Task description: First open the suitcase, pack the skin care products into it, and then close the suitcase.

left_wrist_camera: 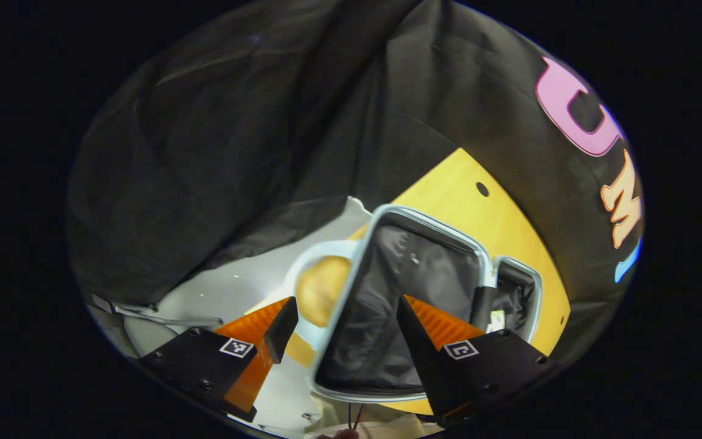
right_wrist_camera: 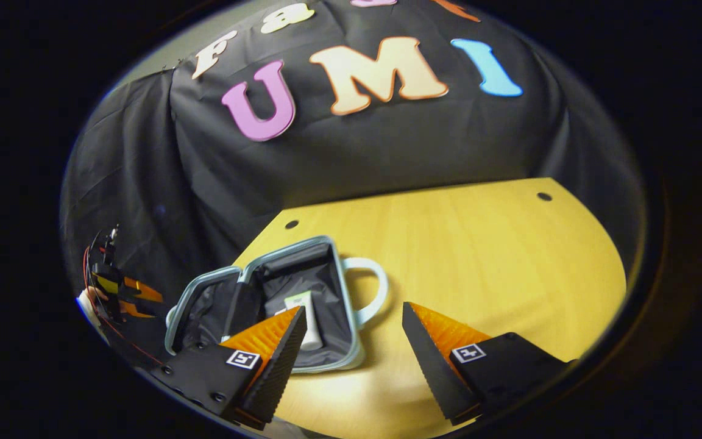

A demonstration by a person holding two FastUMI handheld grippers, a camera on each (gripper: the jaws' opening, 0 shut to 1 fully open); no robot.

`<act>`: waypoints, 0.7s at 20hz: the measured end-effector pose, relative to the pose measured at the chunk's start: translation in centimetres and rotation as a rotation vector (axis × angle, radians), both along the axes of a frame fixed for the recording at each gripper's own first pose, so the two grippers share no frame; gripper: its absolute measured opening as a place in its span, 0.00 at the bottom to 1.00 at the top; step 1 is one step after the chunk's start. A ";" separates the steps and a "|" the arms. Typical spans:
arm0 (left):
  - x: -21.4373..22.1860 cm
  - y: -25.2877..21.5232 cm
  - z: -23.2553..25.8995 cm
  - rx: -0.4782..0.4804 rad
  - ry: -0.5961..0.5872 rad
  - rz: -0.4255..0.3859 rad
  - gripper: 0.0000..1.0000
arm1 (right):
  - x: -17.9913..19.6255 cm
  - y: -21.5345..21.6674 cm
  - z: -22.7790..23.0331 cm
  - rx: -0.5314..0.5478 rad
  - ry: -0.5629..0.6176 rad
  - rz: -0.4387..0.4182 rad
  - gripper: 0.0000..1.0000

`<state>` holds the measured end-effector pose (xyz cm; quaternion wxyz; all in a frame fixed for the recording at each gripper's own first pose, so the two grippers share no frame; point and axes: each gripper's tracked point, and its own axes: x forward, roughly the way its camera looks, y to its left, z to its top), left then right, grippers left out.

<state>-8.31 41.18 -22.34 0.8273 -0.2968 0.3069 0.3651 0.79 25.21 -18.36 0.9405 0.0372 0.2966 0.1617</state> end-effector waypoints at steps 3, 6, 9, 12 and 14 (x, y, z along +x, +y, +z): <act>0.0 3.5 -2.0 -0.003 -0.002 -0.002 0.97 | 1.0 -3.7 1.5 -0.027 -0.078 -0.077 0.98; 0.3 5.6 -5.0 -0.024 0.017 -0.023 0.96 | 1.6 -6.7 2.4 -0.047 -0.108 -0.150 0.98; 1.1 5.6 -7.5 -0.097 0.010 -0.052 0.92 | 1.2 -8.9 3.6 -0.066 -0.133 -0.195 0.98; 1.2 6.1 -9.5 -0.144 0.017 -0.015 0.80 | 0.6 -10.0 4.0 -0.098 -0.146 -0.213 0.98; 1.8 5.8 -9.9 -0.186 -0.016 0.004 0.54 | 0.1 -10.6 4.2 -0.115 -0.145 -0.216 0.98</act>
